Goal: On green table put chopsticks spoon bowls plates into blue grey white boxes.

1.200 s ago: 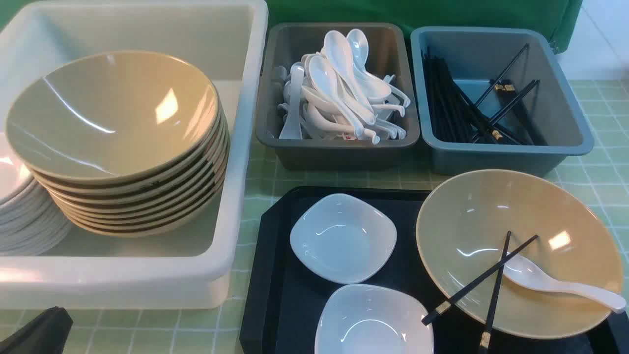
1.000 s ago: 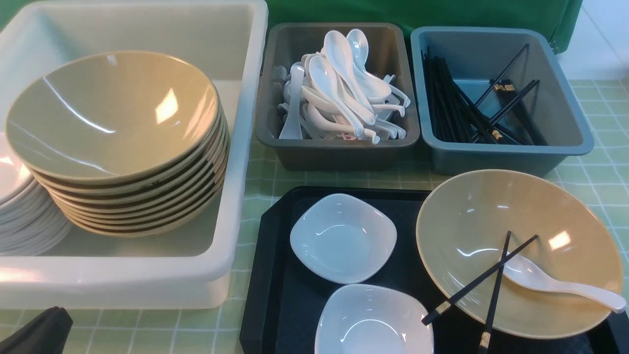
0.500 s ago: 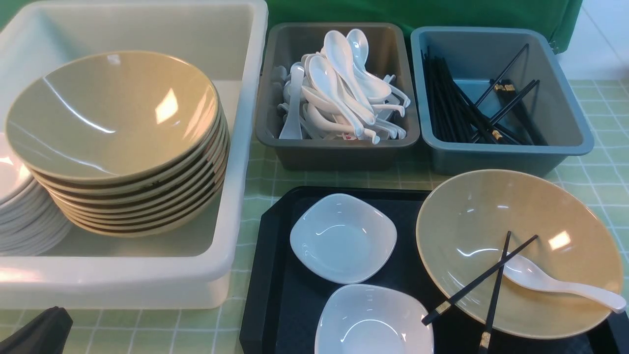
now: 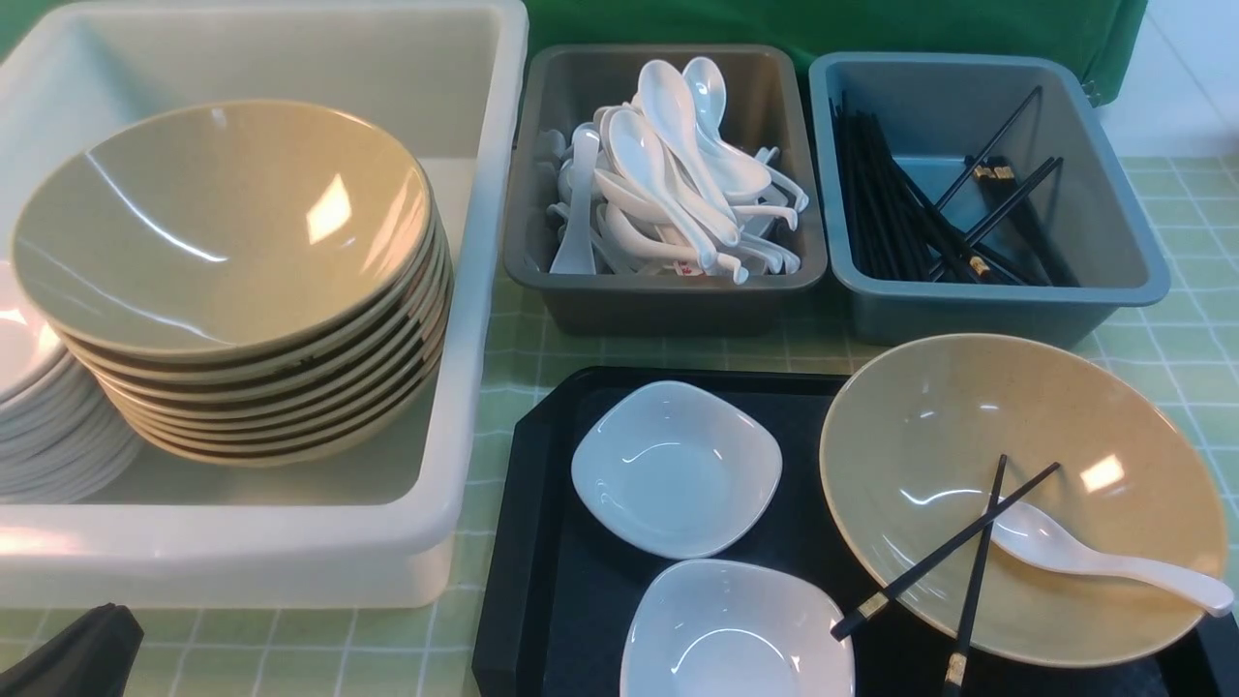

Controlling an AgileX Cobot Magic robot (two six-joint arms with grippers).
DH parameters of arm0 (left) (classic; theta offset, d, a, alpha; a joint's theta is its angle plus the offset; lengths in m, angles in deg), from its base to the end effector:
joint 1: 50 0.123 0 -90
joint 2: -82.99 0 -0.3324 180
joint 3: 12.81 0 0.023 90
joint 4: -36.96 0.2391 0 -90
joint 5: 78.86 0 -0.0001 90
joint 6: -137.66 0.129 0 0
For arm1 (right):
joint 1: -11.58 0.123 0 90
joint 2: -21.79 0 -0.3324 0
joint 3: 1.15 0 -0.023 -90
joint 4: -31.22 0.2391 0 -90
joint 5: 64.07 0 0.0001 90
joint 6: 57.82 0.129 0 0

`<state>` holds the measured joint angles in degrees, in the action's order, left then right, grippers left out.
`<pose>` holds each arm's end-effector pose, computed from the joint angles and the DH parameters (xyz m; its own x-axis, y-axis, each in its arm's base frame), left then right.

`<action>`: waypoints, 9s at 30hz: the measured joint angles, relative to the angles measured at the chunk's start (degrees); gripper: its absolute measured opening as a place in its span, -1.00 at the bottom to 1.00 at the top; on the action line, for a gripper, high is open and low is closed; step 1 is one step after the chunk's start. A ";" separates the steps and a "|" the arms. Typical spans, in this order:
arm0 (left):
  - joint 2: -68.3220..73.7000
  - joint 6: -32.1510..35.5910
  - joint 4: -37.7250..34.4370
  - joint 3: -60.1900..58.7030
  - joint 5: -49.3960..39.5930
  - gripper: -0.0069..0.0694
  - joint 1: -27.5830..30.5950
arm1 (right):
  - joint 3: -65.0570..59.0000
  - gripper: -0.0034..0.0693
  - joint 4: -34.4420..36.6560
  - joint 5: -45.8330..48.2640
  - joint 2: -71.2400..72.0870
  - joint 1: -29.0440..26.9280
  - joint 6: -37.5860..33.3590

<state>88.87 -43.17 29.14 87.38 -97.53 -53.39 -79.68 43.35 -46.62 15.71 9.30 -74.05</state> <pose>0.0306 -0.0075 0.1662 -0.2568 -0.1283 -0.9579 0.0651 0.9866 -0.1496 0.0317 0.0069 0.1774 -0.2001 -0.0729 -0.9771 -0.0383 0.9970 -0.0665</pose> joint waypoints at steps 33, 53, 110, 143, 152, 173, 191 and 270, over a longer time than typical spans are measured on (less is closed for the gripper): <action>0.00 -0.81 -2.95 -0.11 14.96 -0.82 -0.05 | -1.37 -0.26 0.04 -25.41 0.00 0.00 20.45; 22.99 -9.68 -2.33 40.27 7.11 -0.82 -1.49 | 42.12 -0.26 0.22 -1.63 -26.16 0.00 15.60; 39.93 6.64 -7.99 42.27 -21.76 -0.82 -27.28 | 70.05 0.26 1.17 43.93 -101.63 19.96 56.21; 39.93 8.13 -9.30 42.27 -22.11 -0.82 -27.28 | 79.80 -0.73 1.17 49.40 -95.04 15.70 38.57; 42.05 21.68 -13.68 44.00 -21.77 -0.82 -27.28 | 98.13 -0.73 1.17 49.34 -101.27 10.80 33.93; 53.91 28.50 -24.32 54.64 -22.24 -0.82 -27.28 | 132.40 -0.67 1.94 35.56 -135.02 6.22 28.03; 54.24 28.50 -24.32 54.64 -26.54 -0.82 -27.28 | 125.35 0.44 8.77 44.47 -118.10 5.94 12.45; 45.53 26.91 -22.44 54.67 -31.40 -0.82 -27.28 | 117.37 -0.17 14.88 15.87 -127.88 22.70 4.47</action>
<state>134.40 -16.27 6.69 142.06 -128.93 -80.67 37.68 58.23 -30.75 -112.16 32.00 -69.58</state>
